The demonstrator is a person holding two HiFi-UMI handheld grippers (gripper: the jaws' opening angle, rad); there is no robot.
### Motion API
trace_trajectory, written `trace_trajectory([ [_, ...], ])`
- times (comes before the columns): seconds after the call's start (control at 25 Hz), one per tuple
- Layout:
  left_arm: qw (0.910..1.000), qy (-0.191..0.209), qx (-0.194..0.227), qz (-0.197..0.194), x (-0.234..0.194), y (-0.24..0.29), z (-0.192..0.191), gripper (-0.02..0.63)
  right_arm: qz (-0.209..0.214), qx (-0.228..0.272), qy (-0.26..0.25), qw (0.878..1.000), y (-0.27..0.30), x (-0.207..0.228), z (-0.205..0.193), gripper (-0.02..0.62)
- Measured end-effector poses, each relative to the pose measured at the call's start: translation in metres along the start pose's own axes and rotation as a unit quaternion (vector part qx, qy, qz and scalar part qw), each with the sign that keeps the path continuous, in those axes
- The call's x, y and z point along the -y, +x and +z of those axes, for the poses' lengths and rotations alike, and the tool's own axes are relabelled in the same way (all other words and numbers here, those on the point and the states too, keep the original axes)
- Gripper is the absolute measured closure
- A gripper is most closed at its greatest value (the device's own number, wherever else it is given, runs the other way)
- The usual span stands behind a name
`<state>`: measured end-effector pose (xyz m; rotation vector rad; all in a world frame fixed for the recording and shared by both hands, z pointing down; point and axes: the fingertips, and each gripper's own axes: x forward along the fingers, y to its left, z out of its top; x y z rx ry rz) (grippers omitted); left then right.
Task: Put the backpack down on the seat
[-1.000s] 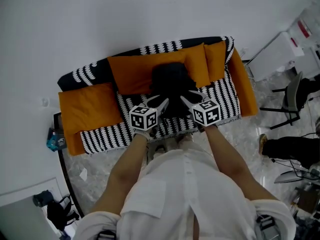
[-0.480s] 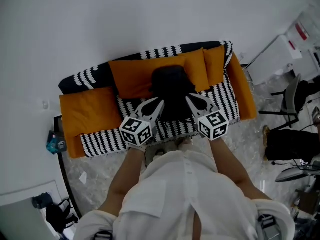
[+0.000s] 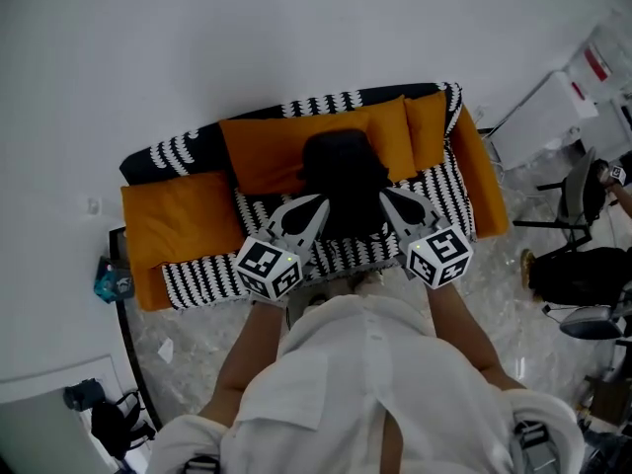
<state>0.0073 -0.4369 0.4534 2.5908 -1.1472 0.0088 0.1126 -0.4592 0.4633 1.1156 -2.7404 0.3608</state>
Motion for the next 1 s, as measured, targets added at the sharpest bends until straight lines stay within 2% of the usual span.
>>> trace_trajectory([
  [0.52, 0.9999, 0.0, -0.003, 0.011, -0.008, -0.005, -0.001, 0.572, -0.018, -0.006, -0.014, 1.0, -0.008, 0.005, 0.002, 0.578],
  [1.0, 0.9999, -0.008, -0.006, 0.014, -0.014, -0.003, -0.004, 0.572, -0.012, -0.013, -0.019, 1.0, -0.002, 0.006, 0.001, 0.578],
])
